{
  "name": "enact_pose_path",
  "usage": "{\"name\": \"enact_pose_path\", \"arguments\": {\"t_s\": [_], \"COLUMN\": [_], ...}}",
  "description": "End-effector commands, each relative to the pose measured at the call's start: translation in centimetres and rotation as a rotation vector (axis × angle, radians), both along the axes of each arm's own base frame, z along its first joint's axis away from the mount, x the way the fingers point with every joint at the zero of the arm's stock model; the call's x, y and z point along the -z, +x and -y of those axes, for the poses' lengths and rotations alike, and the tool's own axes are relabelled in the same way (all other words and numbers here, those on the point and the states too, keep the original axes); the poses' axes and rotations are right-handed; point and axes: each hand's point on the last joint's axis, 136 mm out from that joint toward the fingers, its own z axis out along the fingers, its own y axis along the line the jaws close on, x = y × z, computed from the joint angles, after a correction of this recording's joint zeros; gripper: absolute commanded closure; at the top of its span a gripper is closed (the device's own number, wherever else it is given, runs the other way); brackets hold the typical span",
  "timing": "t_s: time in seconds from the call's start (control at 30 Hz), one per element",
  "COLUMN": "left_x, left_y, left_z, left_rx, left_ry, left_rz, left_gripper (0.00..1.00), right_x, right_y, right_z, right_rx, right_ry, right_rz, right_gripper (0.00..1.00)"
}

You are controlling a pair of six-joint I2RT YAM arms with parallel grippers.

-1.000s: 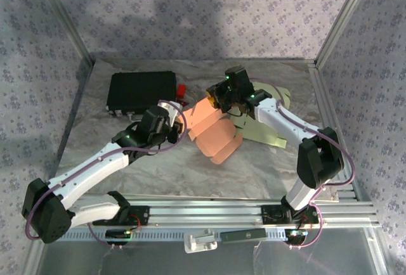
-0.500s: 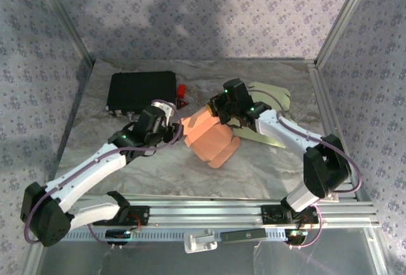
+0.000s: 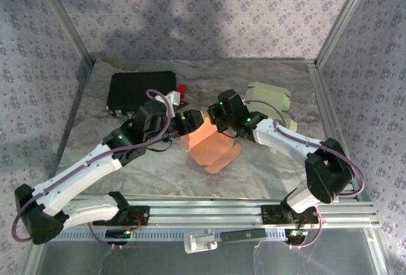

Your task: Fold the paper box

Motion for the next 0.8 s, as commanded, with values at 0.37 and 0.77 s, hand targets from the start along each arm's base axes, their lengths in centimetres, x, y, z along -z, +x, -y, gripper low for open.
{"name": "enact_pose_path", "arguments": {"t_s": [0.37,0.77], "left_x": [4.1,6.0], "left_y": [1.9,3.4], "left_z": [-0.9,0.5], "left_rx": [-0.128,-0.110], "left_ry": [0.018,0.004], "left_rz": [-0.127,-0.174], "left_gripper": [0.43,0.42], "right_x": [-2.1,-2.4], "right_y": [-0.5,-0.9], "right_z": [0.5,-0.1], "right_rx": [0.041,0.032], "right_ry": [0.043,0.066], "right_rz": [0.050,0.061], "right_gripper": [1.00,1.00]}}
